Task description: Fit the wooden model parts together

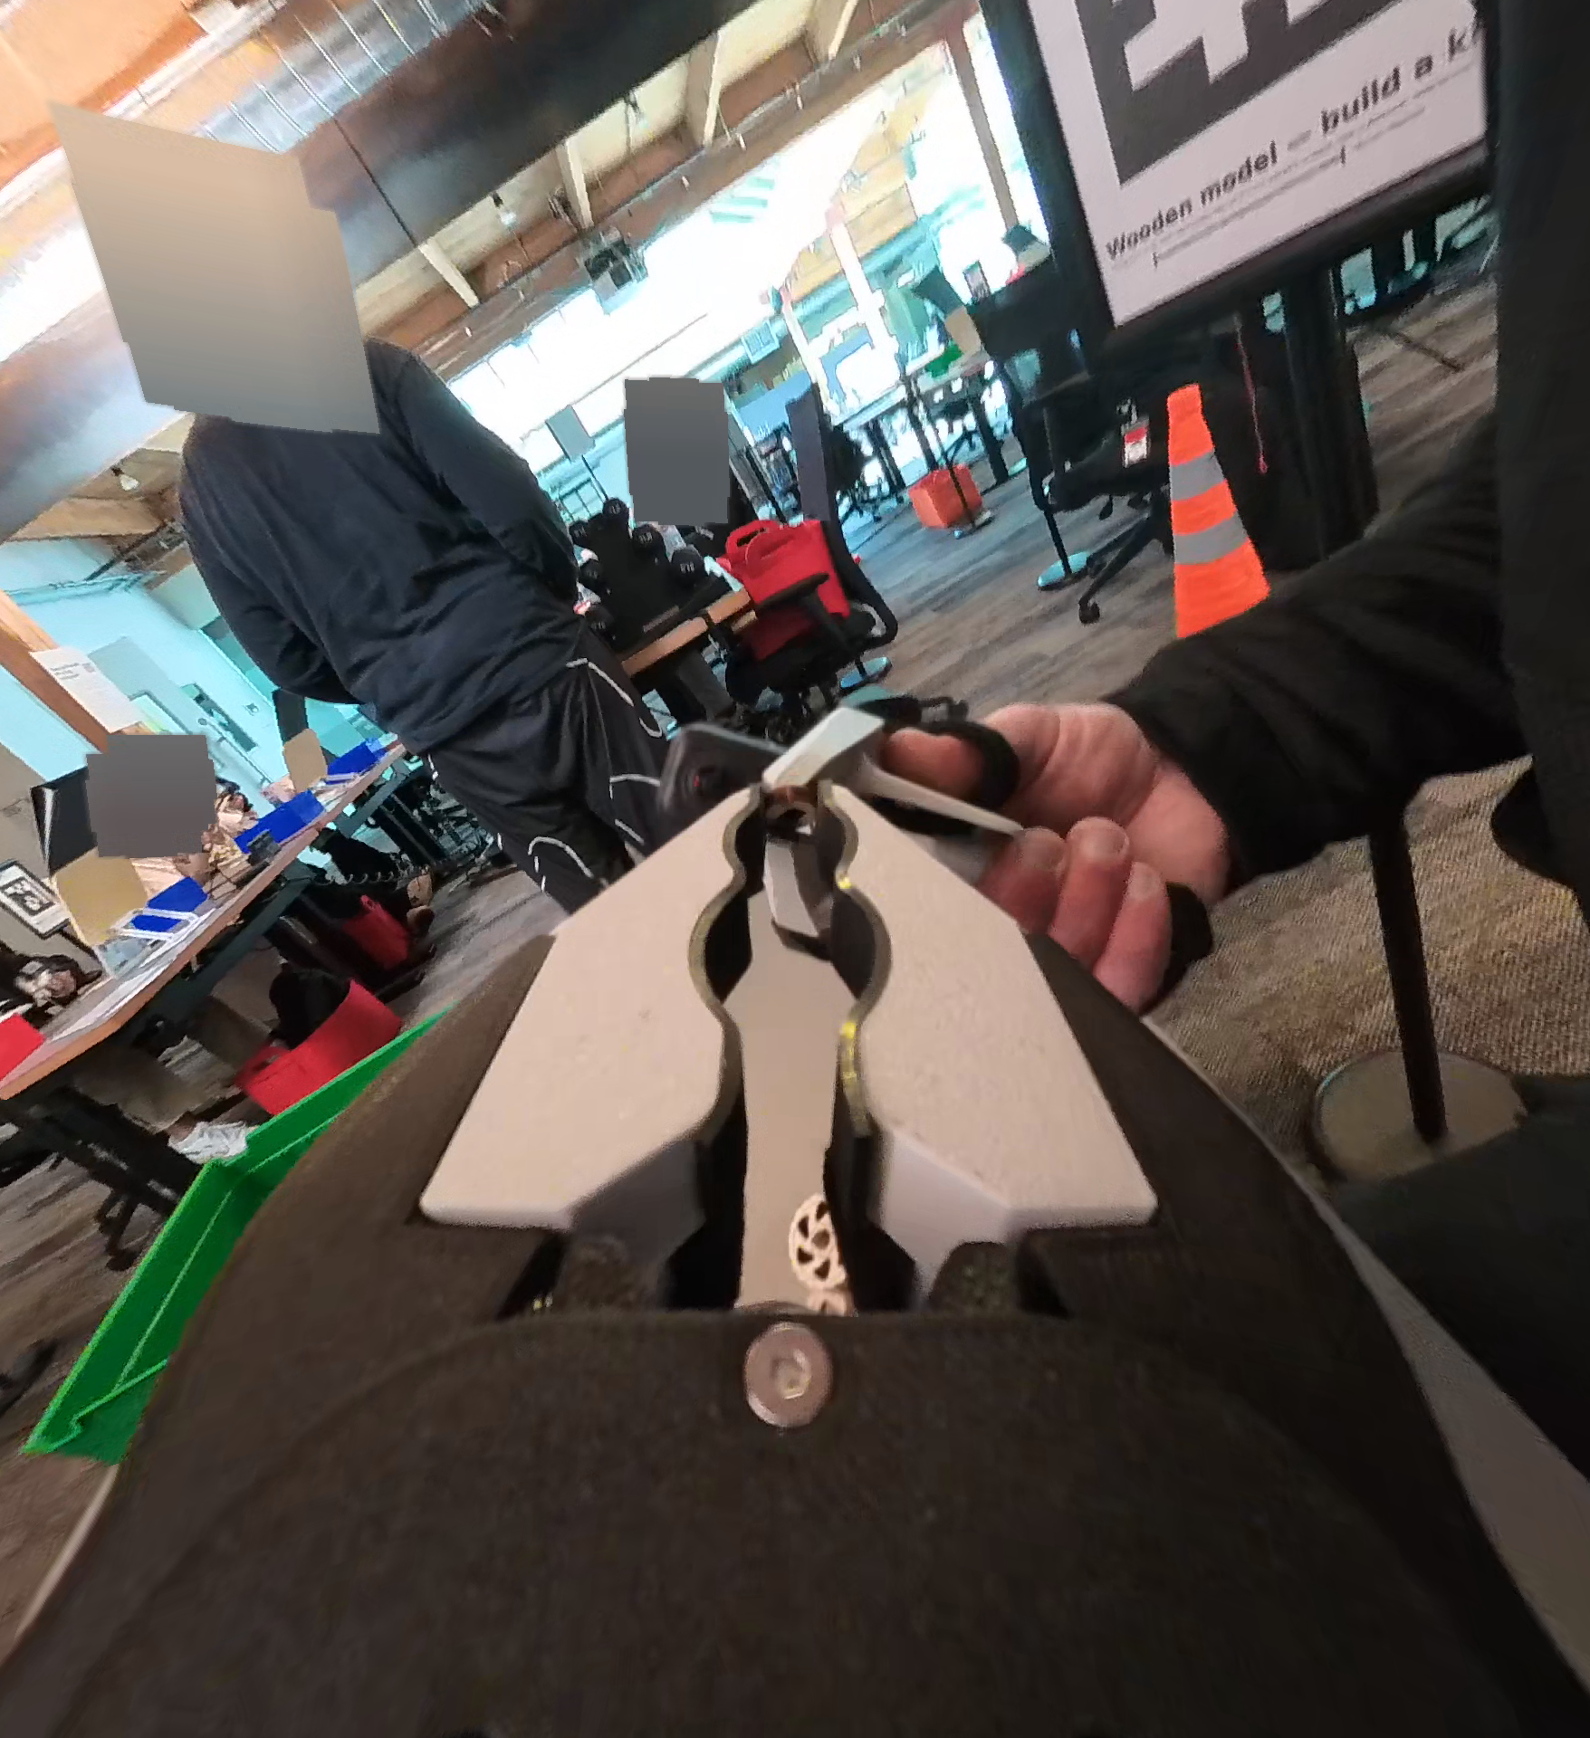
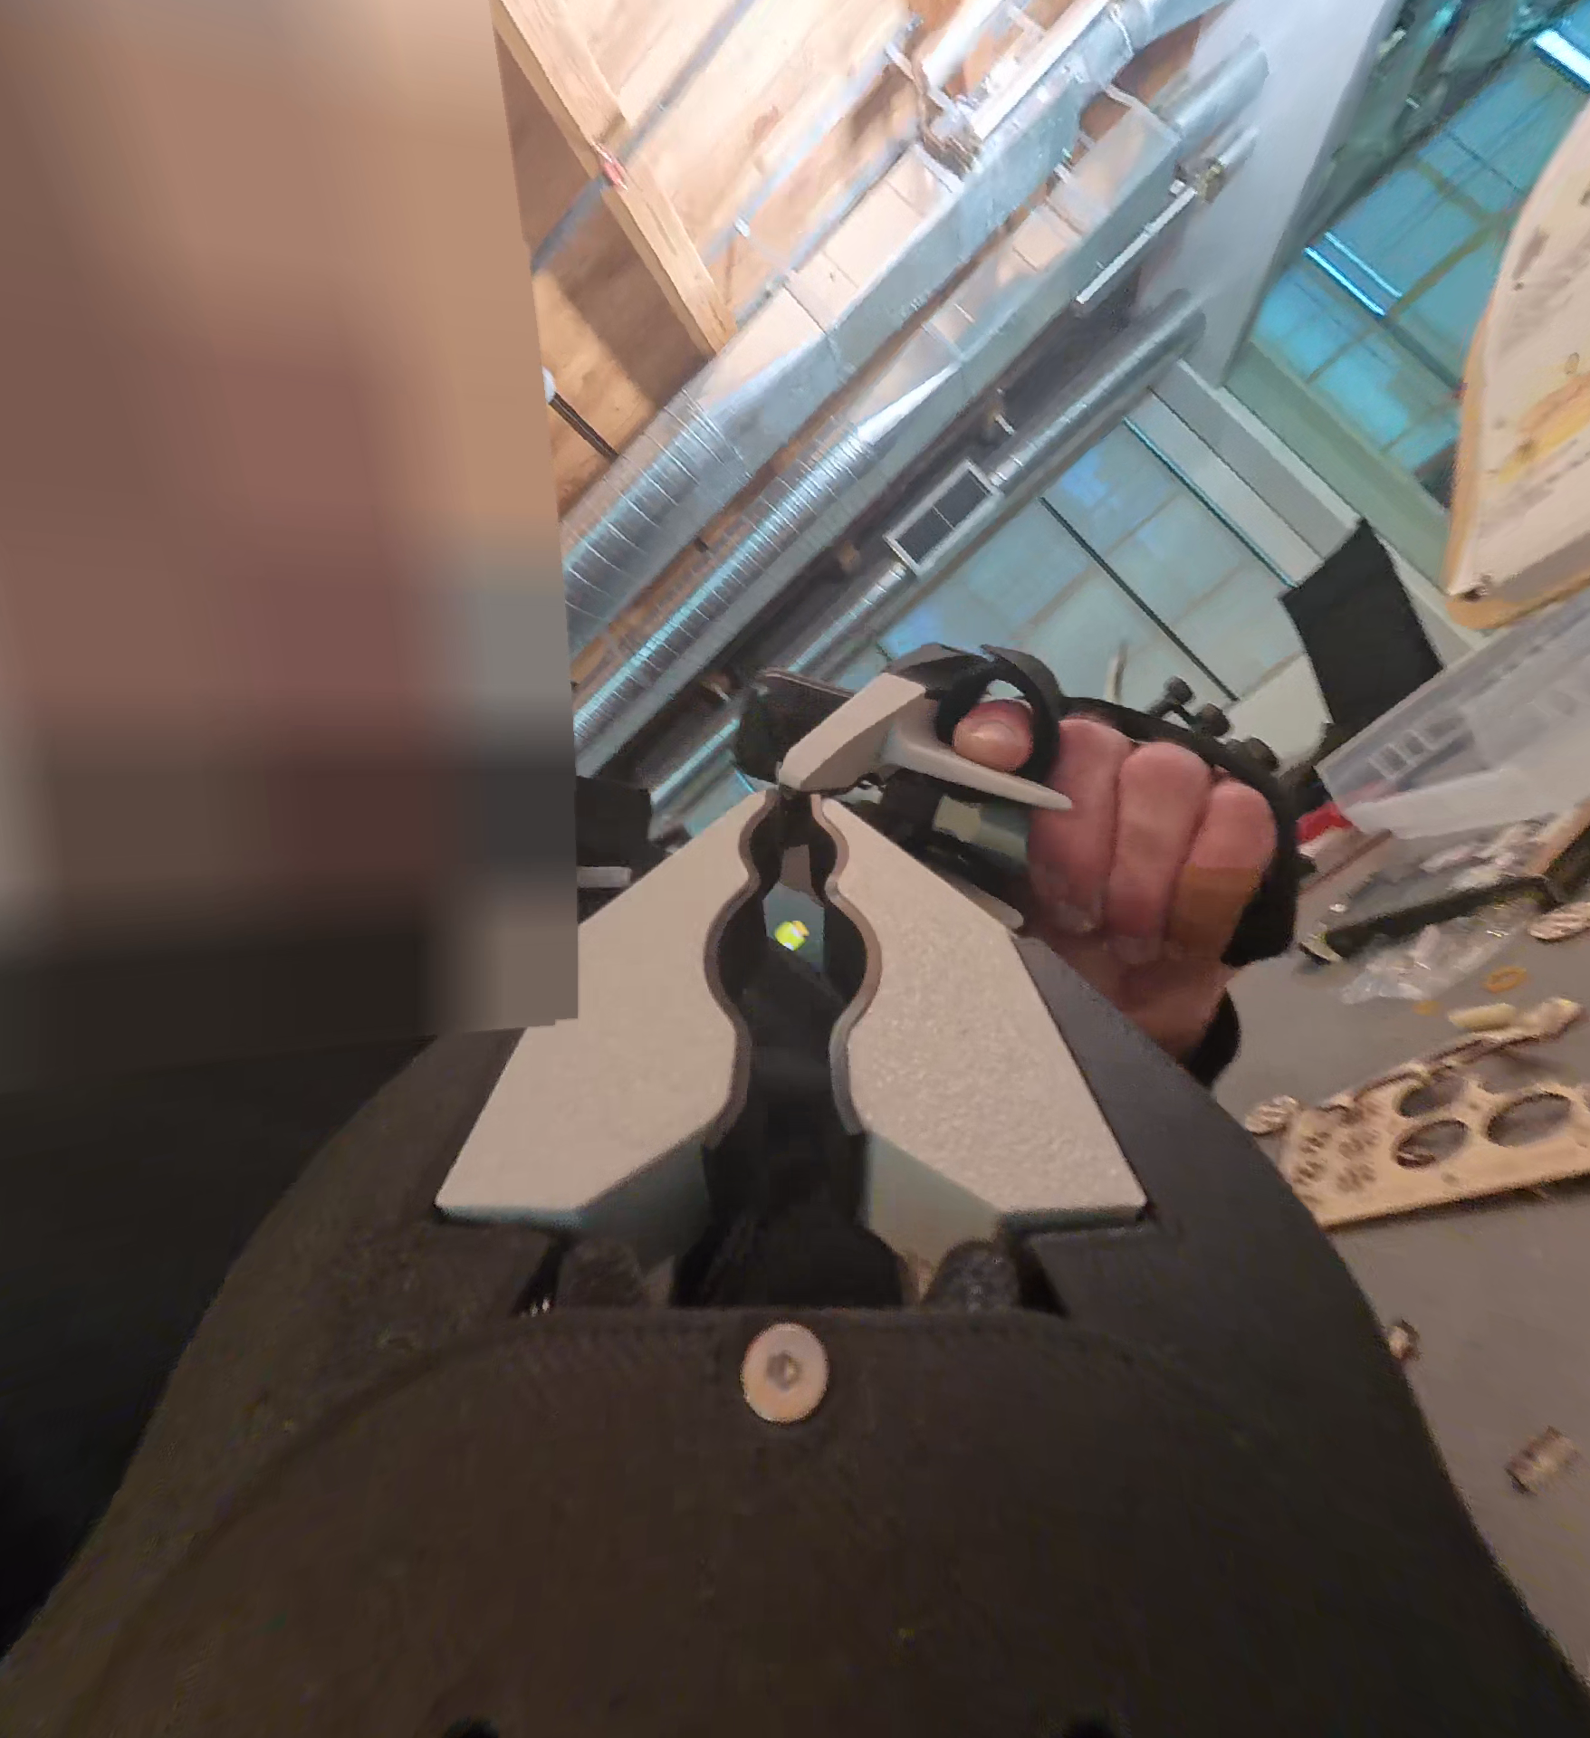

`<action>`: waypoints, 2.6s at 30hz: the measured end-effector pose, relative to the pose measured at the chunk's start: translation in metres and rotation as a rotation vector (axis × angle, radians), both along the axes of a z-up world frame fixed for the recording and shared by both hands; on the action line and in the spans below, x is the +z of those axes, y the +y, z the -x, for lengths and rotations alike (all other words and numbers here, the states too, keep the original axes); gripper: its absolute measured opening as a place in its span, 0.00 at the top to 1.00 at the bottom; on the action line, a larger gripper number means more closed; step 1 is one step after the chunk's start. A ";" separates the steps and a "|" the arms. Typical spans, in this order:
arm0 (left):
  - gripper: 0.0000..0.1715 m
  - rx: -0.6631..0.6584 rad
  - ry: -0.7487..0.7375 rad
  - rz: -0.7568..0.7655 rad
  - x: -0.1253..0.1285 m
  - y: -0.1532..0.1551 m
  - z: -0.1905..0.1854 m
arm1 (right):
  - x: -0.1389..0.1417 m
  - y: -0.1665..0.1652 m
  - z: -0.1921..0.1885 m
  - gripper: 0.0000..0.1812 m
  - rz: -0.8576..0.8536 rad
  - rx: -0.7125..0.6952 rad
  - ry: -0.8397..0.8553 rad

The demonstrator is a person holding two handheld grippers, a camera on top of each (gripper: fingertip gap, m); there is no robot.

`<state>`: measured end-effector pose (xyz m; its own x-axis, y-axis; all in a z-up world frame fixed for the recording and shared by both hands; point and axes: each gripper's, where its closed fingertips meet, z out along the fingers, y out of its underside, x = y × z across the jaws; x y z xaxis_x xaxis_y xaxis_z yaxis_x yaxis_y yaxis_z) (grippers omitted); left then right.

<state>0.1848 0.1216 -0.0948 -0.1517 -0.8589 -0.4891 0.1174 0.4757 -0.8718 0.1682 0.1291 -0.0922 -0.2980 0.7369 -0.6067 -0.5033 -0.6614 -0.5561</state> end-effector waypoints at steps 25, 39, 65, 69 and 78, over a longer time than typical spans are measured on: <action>0.96 0.323 0.257 -0.304 -0.037 0.031 -0.016 | -0.037 0.027 -0.015 0.93 0.037 -0.373 -0.649; 0.96 0.306 0.231 -0.294 -0.033 0.027 -0.017 | -0.030 0.023 -0.014 0.96 0.060 -0.331 -0.584; 0.71 0.506 0.478 0.308 -0.160 0.077 0.022 | -0.126 0.060 -0.050 0.96 -0.411 -0.145 -1.533; 0.70 0.487 0.541 0.422 -0.188 0.081 0.020 | -0.147 0.065 -0.043 0.96 -0.602 0.048 -1.709; 0.74 0.428 0.647 0.535 -0.224 0.079 0.017 | -0.168 0.073 -0.046 0.96 -0.779 0.360 -1.862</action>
